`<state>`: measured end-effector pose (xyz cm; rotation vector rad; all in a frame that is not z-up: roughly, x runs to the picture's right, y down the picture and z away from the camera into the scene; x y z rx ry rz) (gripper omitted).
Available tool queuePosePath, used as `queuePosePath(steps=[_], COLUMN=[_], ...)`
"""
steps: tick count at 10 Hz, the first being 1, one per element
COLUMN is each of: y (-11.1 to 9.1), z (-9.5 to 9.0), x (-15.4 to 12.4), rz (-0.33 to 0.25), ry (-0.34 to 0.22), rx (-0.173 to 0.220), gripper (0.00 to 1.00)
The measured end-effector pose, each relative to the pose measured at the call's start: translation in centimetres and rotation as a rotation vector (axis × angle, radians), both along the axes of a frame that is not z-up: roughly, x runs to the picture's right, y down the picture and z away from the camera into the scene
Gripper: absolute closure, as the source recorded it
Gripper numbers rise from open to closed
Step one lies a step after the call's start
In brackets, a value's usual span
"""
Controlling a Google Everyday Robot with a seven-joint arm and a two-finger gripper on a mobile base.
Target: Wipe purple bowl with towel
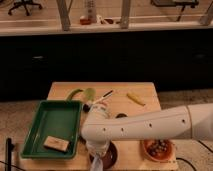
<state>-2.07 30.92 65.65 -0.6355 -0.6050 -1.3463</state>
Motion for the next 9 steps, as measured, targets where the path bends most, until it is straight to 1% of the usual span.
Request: queuePosePath(steps=[2, 4, 6, 7, 9], y=[-0.1, -1.5, -3.9, -5.3, -6.5], z=[-0.3, 0.1, 1.3, 2.2, 3.2], x=[2.8, 4.8, 5.3, 5.2, 4.4], rz=[0.028, 0.06, 0.073, 0.075, 0.067], ry=[0.037, 0.075, 0.094, 0.097, 0.084], rx=[0.013, 0.038, 0.056, 0.06, 0.055], gripper=[1.0, 1.0, 1.0, 1.0, 1.0])
